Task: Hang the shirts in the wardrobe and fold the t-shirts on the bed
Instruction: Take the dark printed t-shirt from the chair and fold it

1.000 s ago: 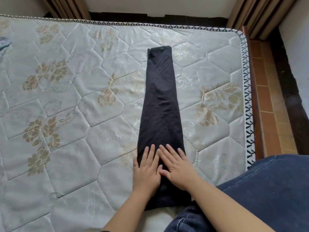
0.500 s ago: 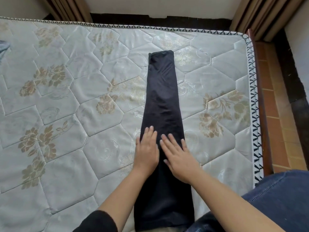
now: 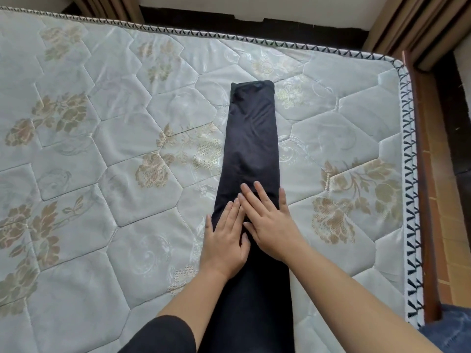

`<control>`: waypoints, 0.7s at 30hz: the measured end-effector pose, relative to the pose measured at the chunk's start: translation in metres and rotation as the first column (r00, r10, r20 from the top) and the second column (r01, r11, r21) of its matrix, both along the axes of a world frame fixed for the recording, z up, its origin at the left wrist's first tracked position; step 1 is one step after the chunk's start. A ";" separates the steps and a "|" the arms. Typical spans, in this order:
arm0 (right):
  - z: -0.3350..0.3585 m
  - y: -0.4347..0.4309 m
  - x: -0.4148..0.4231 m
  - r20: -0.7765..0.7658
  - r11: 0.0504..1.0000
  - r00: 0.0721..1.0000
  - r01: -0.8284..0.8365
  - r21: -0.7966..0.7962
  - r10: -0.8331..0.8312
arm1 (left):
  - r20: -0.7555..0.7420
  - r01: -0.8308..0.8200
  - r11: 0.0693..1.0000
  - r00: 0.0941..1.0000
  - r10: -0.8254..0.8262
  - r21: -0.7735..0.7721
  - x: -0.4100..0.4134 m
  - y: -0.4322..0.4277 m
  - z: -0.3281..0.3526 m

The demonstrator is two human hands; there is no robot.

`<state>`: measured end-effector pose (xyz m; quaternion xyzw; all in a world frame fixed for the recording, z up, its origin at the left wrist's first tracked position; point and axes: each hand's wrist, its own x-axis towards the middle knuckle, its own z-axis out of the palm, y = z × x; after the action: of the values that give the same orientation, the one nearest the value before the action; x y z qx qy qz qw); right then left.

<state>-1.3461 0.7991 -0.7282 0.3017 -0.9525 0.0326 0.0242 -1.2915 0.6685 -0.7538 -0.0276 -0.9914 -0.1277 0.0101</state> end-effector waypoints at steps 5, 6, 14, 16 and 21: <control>-0.017 0.008 -0.025 0.065 0.993 0.992 -0.107 0.039 0.104 | 0.006 -0.005 1.000 1.000 0.005 -0.002 -0.001 0.001 -0.003; -0.020 0.009 -0.032 0.063 0.992 0.990 -0.126 0.033 0.123 | -0.004 -0.012 1.000 1.000 0.012 -0.002 -0.001 0.001 -0.004; -0.018 0.011 -0.087 0.028 0.957 0.957 -0.290 -0.004 0.290 | -0.009 -0.030 1.000 1.000 0.030 -0.010 0.000 0.002 -0.005; -0.018 0.012 -0.098 -0.001 0.943 0.944 -0.331 -0.028 0.331 | -0.003 -0.027 1.000 1.000 0.027 -0.015 0.000 0.003 -0.004; -0.010 0.004 -0.126 0.087 0.956 0.952 -0.293 -0.022 0.294 | 0.012 -0.023 1.000 1.000 0.024 -0.010 0.000 0.003 -0.002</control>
<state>-1.4725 0.8034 -0.7386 0.4381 -0.8971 0.0534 -0.0222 -1.2914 0.6716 -0.7560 -0.0152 -0.9923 -0.1226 0.0057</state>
